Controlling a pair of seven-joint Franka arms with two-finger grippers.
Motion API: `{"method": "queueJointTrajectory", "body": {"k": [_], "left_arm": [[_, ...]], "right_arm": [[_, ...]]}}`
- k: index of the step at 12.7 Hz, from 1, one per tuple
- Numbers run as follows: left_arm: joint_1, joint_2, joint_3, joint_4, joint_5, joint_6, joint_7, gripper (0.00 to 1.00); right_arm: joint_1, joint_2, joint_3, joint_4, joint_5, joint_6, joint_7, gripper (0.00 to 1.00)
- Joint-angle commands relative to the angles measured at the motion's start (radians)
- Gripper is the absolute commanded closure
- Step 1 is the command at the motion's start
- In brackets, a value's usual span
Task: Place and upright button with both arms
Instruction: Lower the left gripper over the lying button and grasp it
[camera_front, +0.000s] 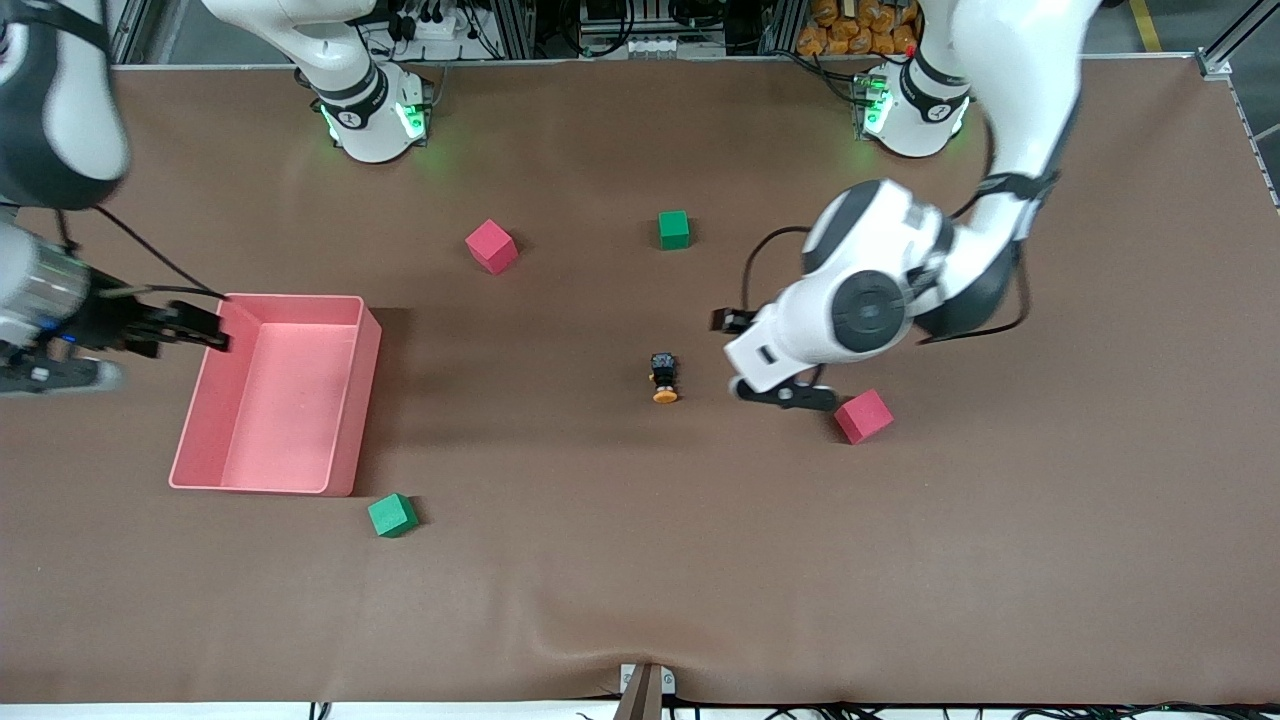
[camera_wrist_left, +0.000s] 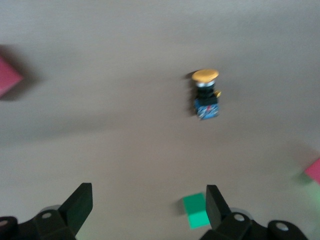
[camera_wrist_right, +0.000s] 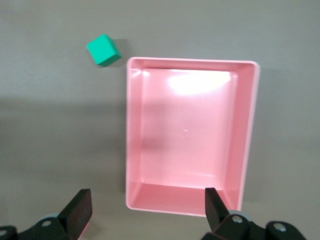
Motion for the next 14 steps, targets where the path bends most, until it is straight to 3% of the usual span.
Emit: {"method": "queueJointTrajectory", "body": {"k": [1, 5, 9, 14], "left_arm": [[-0.064, 0.101, 0.013, 0.054, 0.002, 0.089, -0.053, 0.00], [-0.179, 0.181, 0.071, 0.054, 0.015, 0.202, -0.144, 0.00], [-0.211, 0.251, 0.085, 0.054, 0.030, 0.284, -0.144, 0.00], [-0.222, 0.300, 0.094, 0.054, 0.030, 0.350, -0.149, 0.12]], "right_arm": [[-0.036, -0.025, 0.025, 0.011, -0.008, -0.029, 0.002, 0.00], [-0.056, -0.080, 0.018, 0.025, -0.057, -0.134, 0.012, 0.00], [-0.076, -0.129, 0.018, 0.112, -0.057, -0.300, 0.013, 0.00], [-0.065, -0.177, 0.016, 0.110, -0.063, -0.336, 0.039, 0.00]]}}
